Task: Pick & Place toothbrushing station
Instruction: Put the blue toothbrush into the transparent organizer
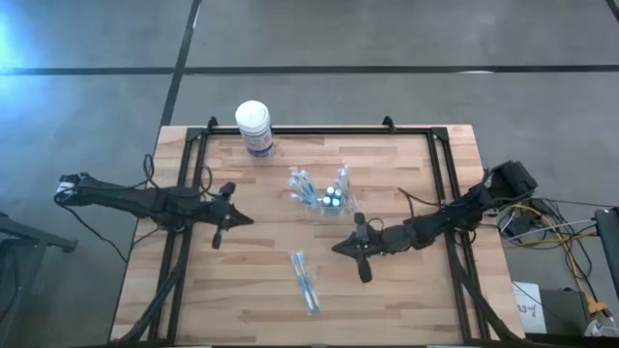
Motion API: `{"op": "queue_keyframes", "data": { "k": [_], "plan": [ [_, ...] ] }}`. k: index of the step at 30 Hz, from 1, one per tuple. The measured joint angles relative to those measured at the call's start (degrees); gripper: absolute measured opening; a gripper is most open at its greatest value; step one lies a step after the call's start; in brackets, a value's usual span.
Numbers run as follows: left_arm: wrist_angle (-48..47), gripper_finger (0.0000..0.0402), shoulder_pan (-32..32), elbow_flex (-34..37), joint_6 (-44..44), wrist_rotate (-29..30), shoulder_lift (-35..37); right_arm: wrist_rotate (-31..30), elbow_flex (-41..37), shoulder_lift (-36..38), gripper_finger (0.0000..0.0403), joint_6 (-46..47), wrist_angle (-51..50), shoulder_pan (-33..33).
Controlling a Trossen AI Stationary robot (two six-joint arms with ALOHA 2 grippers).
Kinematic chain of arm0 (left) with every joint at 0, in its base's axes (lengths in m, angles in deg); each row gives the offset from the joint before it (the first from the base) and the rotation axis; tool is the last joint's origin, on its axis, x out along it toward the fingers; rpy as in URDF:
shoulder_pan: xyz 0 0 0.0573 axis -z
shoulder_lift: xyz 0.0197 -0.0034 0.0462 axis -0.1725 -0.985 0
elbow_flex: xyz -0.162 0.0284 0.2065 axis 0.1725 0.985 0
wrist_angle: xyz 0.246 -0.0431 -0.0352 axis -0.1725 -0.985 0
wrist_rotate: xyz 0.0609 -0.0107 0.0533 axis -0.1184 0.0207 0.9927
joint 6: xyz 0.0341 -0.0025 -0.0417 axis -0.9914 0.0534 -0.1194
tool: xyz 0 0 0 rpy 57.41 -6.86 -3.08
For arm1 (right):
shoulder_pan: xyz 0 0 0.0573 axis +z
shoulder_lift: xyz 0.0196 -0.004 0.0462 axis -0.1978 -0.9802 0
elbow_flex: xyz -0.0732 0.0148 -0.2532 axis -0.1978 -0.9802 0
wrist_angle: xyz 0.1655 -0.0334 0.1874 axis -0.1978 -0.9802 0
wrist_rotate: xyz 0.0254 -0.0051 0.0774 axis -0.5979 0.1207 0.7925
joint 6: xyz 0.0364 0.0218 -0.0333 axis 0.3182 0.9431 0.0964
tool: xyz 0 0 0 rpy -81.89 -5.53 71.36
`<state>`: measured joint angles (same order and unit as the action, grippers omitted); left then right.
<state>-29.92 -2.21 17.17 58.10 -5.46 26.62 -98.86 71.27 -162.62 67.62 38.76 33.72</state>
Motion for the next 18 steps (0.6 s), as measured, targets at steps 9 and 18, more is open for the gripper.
{"op": "queue_keyframes", "data": {
  "k": [9, 18],
  "plan": [
    [-6.6, 0.0004, 0.0, 3.6, -0.5, -0.6, 15.5, 0.0, 6.8, -4.6, 0.0008, -3.4, 0.0, 0.2],
    [-7.7, 0.0004, -0.1, 3.4, -1.7, -0.5, 24.8, -0.4, 3.0, 14.4, 0.0008, -14.7, -8.3, 0.2]
  ]
}}
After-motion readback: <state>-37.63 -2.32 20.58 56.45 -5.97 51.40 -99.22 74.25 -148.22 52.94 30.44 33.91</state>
